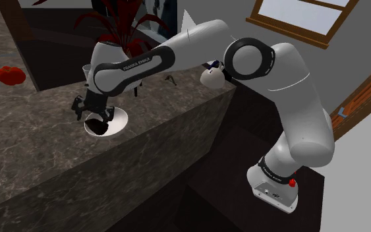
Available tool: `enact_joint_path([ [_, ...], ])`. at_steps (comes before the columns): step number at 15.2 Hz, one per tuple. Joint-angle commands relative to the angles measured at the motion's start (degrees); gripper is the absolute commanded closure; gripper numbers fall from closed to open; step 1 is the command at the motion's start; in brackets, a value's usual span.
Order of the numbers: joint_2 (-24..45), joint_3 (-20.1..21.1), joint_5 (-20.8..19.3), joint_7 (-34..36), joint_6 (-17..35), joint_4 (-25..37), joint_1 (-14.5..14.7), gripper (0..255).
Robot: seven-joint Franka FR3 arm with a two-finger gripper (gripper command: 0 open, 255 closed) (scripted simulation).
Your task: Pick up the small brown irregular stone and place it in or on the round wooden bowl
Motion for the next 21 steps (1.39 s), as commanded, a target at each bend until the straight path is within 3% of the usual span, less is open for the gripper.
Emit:
enact_joint_path([
  [1,0.92,-0.37,-0.16,-0.04,0.53,-0.28,0.03,0],
  [7,0.92,-0.36,-0.18,-0.03,0.53,-0.29,0.02,0],
  [8,0.74,-0.30,-0.11,-0.21,0.79,-0.77,-0.22,255],
  [16,-0.71,-0.01,0.14,-0.03,1.81,-3.20,-0.54,255],
  [17,0.92,-0.36,-0.18,-0.03,0.53,-0.28,0.02,255],
  [19,-0.05,-0.23,-0.08,0.07,0.79,-0.64,-0.20,255],
  [20,-0.05,-0.23,-0.08,0.07,0.79,-0.64,-0.20,0],
  [21,-3.94,-4.39,-2.56,9.57,4.48,-5.28,4.15,0],
])
